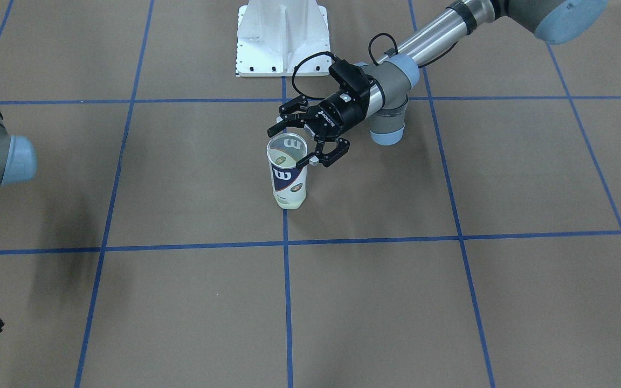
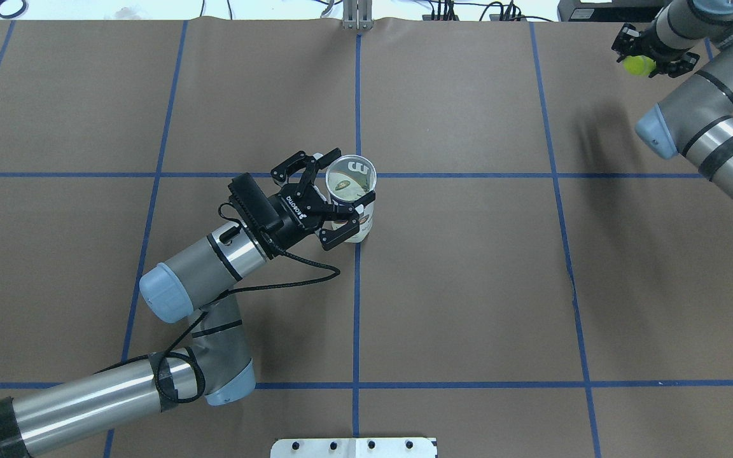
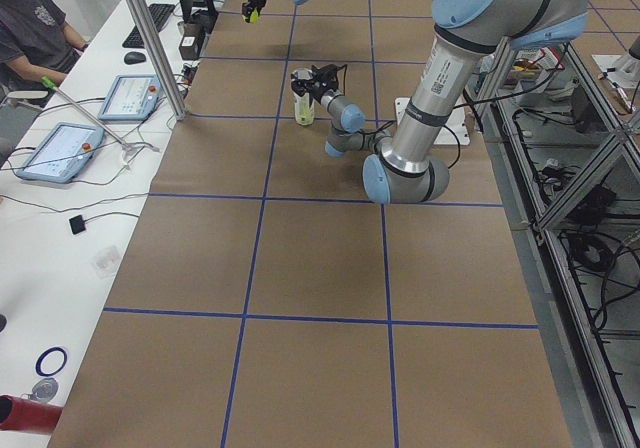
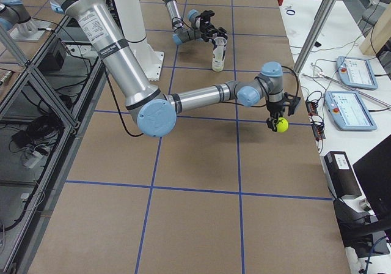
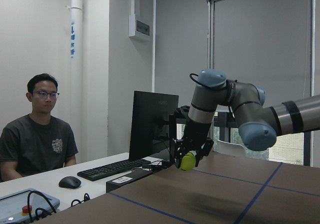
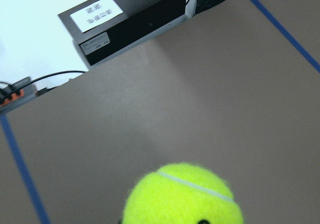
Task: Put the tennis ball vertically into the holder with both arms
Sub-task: 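Carry the second ball with the right gripper above the tube opening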
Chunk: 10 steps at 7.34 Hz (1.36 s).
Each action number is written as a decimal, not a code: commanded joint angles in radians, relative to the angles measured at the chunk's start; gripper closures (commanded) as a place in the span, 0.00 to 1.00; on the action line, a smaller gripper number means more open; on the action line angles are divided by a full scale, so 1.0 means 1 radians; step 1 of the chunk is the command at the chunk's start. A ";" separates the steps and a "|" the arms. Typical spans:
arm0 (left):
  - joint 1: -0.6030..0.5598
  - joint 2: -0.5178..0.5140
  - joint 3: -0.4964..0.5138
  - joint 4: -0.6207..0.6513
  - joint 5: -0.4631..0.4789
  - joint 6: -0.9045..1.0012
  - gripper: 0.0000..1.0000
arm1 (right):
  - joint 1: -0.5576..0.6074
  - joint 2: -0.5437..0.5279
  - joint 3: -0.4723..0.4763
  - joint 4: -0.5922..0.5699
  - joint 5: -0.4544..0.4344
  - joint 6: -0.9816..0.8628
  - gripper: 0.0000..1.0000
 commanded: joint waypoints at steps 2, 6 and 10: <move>0.002 0.001 0.000 0.000 0.000 0.000 0.08 | -0.200 0.042 0.401 -0.209 0.163 0.376 1.00; 0.004 0.002 0.002 0.000 0.000 0.000 0.08 | -0.291 0.224 0.417 -0.244 0.213 0.551 1.00; 0.005 0.001 0.002 0.000 0.000 0.000 0.08 | -0.405 0.291 0.363 -0.246 0.192 0.553 1.00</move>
